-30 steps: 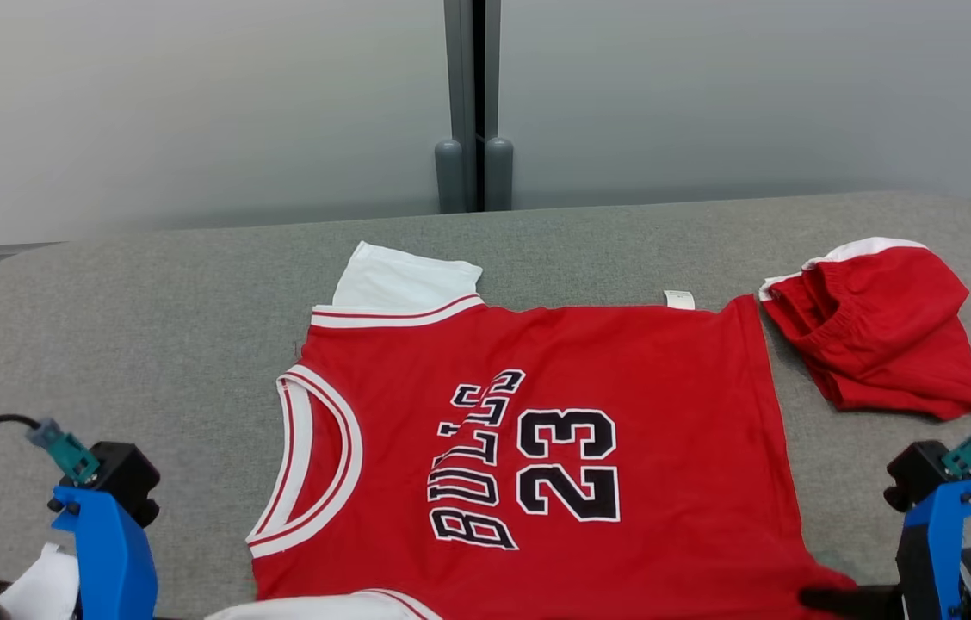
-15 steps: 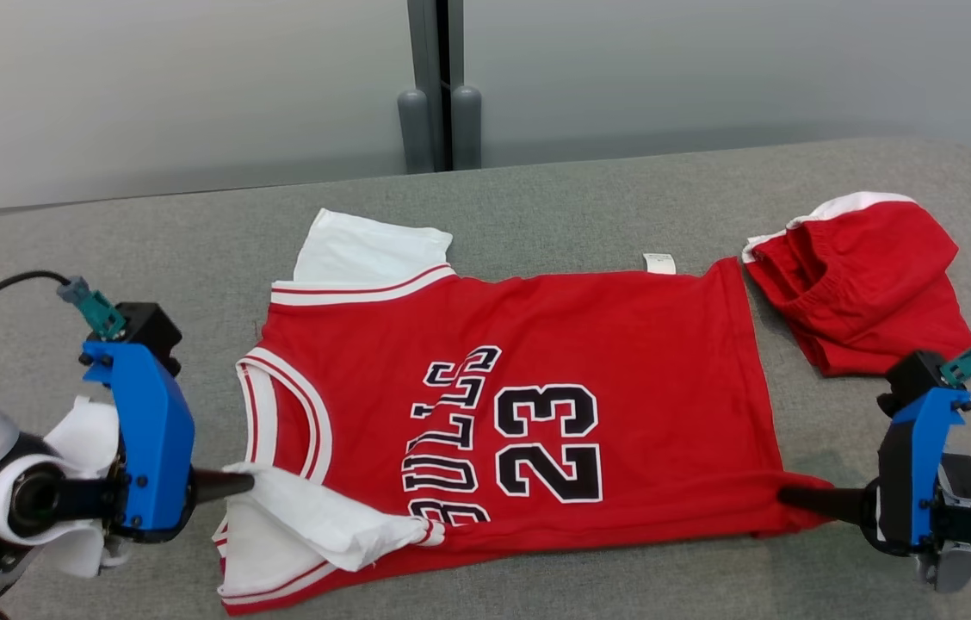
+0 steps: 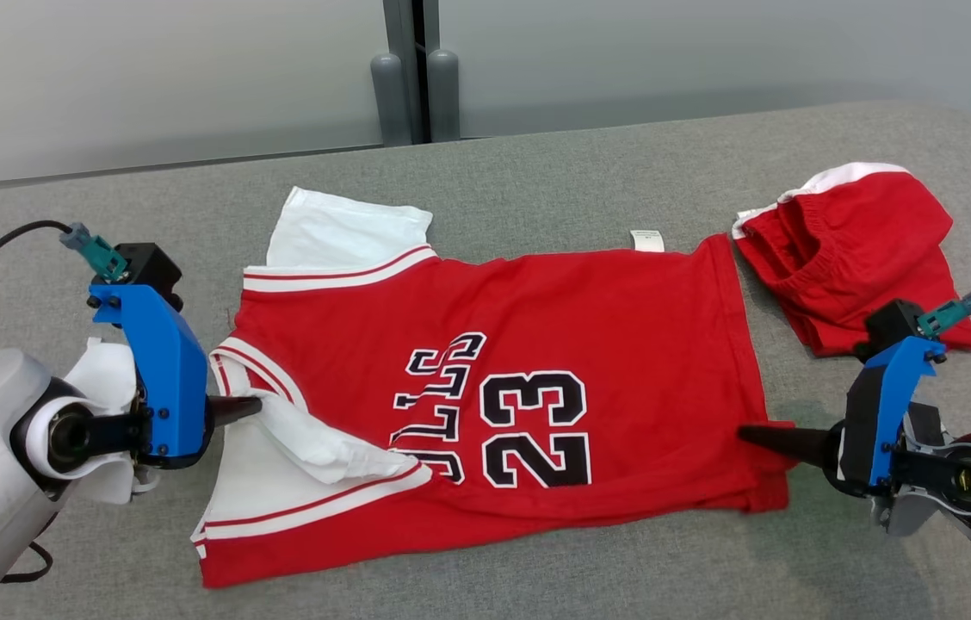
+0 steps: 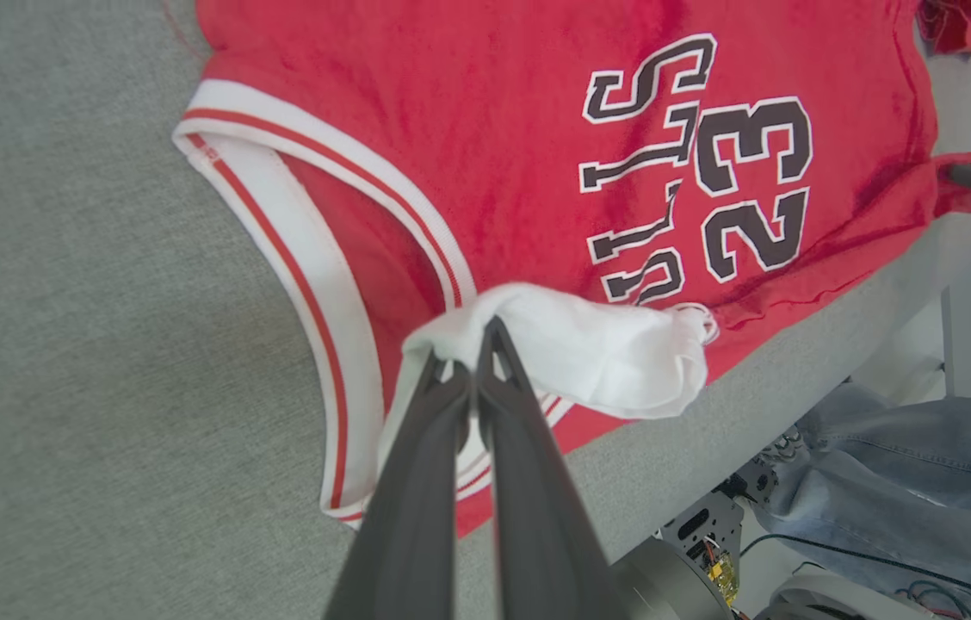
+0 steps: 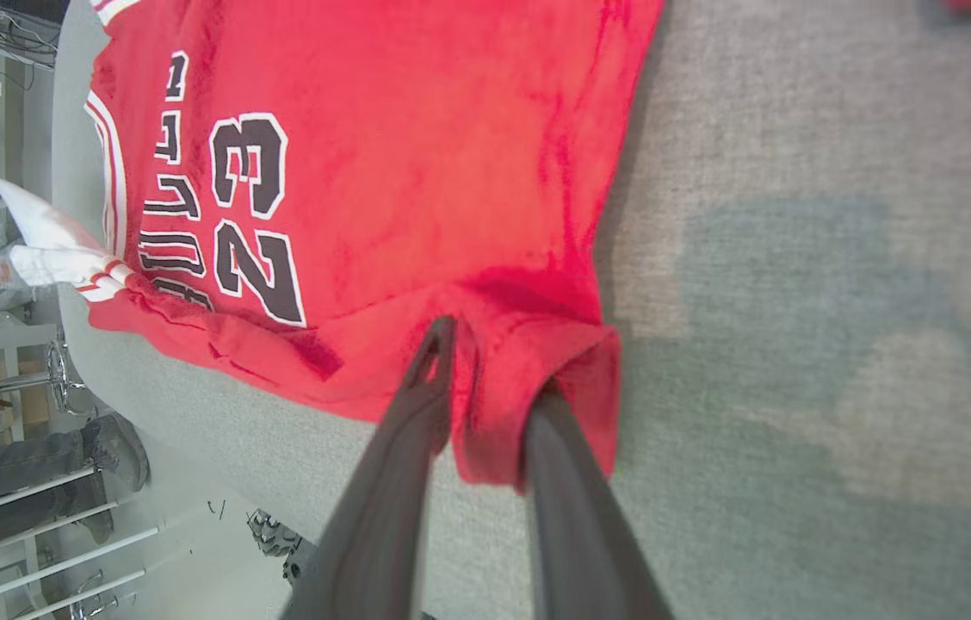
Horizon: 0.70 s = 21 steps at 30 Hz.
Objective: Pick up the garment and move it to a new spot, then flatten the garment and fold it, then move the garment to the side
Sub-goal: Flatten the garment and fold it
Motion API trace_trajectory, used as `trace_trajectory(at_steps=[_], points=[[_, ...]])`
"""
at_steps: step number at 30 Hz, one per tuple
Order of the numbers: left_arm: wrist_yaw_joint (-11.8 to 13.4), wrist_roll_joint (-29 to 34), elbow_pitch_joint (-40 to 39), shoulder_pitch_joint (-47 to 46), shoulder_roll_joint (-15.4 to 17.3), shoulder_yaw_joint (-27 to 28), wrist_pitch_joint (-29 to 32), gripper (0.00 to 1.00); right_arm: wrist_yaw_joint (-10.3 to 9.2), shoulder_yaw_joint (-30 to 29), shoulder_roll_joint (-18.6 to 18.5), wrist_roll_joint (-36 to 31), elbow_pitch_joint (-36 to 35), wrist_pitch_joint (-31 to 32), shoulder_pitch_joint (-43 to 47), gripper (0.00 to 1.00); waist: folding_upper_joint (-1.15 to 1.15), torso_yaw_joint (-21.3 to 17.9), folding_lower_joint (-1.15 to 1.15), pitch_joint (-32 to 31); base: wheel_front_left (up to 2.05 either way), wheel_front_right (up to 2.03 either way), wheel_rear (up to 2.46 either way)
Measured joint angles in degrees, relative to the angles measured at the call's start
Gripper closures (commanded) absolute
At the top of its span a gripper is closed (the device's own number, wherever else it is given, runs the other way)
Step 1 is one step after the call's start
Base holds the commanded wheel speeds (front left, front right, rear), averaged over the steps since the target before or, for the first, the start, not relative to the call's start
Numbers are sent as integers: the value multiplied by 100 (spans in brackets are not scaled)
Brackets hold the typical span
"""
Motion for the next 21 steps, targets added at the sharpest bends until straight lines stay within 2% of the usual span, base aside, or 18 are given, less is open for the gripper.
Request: trace_trajectory(at_steps=[1,6,9,13,18,19,21], points=[[-29,36,90,-1,-47,2,-79,0,0,-35,18,4,42,-30,-2,0,0,0,0,-4,0,0,0],[-201,188,452,-2,-252,44,-487,0,0,-280,43,104,132,-345,19,0,0,33,0,-117,0,0,0],[-312,339,521,-2,-298,70,-842,0,0,-424,16,20,16,-765,104,0,0,63,-1,-229,0,0,0],[-380,743,435,20,-253,120,-1653,0,-1,-714,-25,-287,-355,-1823,299,0,0,83,-1,-376,0,0,0],[-381,1511,328,224,-111,153,-3042,0,-1,-906,-37,-1053,-671,-3490,607,0,-1,109,-1,-565,0,0,0],[-366,1630,324,284,-99,183,-3330,0,-1,-905,-45,-1218,-716,-3743,658,0,-2,118,-1,-600,0,0,0],[-166,1918,275,426,-66,241,-3946,0,-1,-1034,2,-1504,-704,-4039,767,0,-1,122,-2,-664,0,0,0]])
